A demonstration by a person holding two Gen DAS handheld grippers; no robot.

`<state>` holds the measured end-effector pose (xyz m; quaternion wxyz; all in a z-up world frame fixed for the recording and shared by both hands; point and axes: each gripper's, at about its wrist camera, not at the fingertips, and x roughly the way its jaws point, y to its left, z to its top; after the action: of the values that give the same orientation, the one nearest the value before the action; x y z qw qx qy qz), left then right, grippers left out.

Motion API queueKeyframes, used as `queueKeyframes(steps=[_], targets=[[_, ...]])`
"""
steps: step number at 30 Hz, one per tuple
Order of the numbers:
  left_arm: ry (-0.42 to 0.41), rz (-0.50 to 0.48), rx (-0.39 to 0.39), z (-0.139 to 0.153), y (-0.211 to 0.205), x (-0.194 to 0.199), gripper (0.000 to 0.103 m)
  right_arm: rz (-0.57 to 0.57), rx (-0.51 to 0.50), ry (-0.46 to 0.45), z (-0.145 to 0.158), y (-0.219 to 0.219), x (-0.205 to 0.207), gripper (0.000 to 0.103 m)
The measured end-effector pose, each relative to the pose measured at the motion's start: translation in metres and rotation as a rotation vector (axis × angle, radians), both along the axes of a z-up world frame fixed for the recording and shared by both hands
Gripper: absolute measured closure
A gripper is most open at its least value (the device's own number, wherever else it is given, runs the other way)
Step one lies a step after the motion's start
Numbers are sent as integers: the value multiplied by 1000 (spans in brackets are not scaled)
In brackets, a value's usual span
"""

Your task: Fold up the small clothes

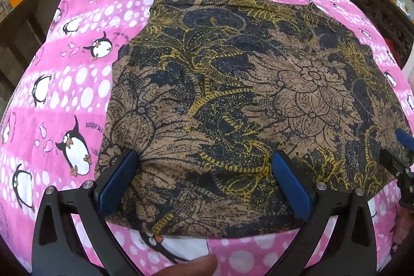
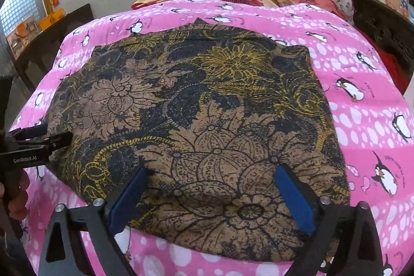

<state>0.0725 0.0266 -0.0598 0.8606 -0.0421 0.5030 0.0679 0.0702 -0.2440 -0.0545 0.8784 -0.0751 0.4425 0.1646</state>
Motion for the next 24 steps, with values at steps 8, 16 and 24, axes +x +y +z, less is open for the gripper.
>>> queueKeyframes(steps=[8,16,24], targets=[[47,-20,4,31,-26,-14,0,-123,42,-19,56,-16,-29,9],[-11,-44,-15,65,-48,-28,0,-181,-32,-89,95,-20,-70,9],[-16,-40,-11,71,-50,-35,0,-163,-19,-87,100,-15,-89,9]])
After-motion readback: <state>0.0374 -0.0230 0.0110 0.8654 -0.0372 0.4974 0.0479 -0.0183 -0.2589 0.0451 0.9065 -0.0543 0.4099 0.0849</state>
